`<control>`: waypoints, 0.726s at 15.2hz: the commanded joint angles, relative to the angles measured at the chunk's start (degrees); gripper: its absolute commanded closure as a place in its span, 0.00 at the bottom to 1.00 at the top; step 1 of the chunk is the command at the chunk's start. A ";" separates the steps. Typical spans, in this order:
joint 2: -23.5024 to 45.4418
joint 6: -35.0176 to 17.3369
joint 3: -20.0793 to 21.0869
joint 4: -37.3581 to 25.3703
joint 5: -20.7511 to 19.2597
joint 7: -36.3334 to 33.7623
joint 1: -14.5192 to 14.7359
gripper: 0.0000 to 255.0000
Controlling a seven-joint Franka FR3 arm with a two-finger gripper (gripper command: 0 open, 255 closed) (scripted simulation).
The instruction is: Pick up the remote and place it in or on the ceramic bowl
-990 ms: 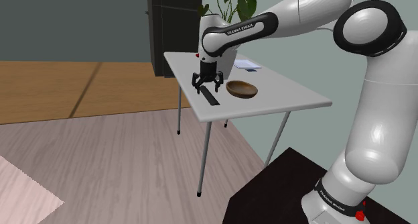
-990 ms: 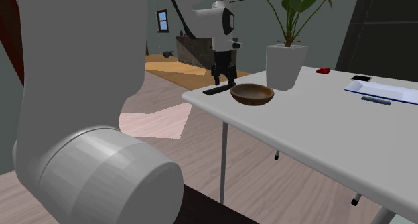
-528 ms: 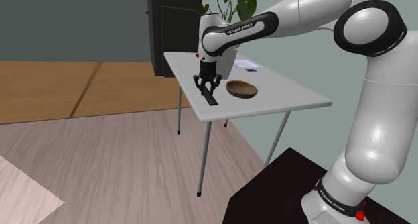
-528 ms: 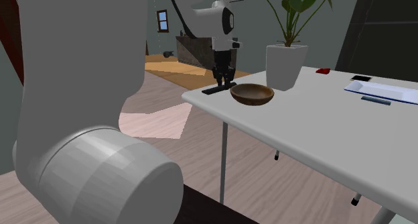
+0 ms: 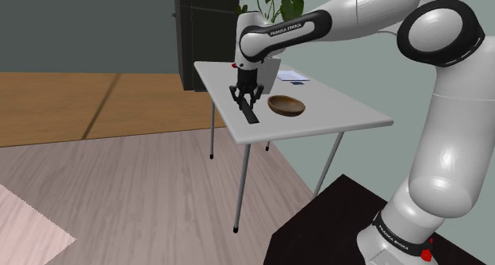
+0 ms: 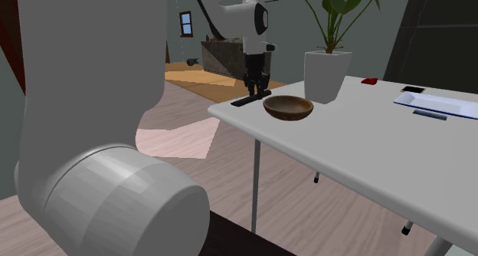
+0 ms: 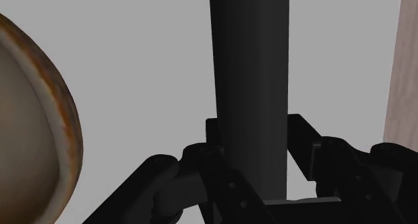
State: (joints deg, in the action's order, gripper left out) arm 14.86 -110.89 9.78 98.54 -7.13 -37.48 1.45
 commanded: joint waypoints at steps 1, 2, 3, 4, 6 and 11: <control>-0.32 1.46 0.04 -1.14 0.11 0.13 0.03 1.00; -0.48 2.17 0.06 -1.69 0.17 0.20 0.03 1.00; -0.63 2.88 0.08 -2.26 0.22 0.27 0.04 1.00; -0.77 3.60 0.09 -2.85 0.27 0.35 0.04 1.00; -1.01 5.05 0.12 -4.06 0.36 0.48 0.06 1.00; -1.39 8.74 0.18 -7.40 0.52 0.80 0.12 1.00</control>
State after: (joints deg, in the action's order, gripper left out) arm 13.54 -102.99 9.96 91.90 -6.64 -36.78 1.58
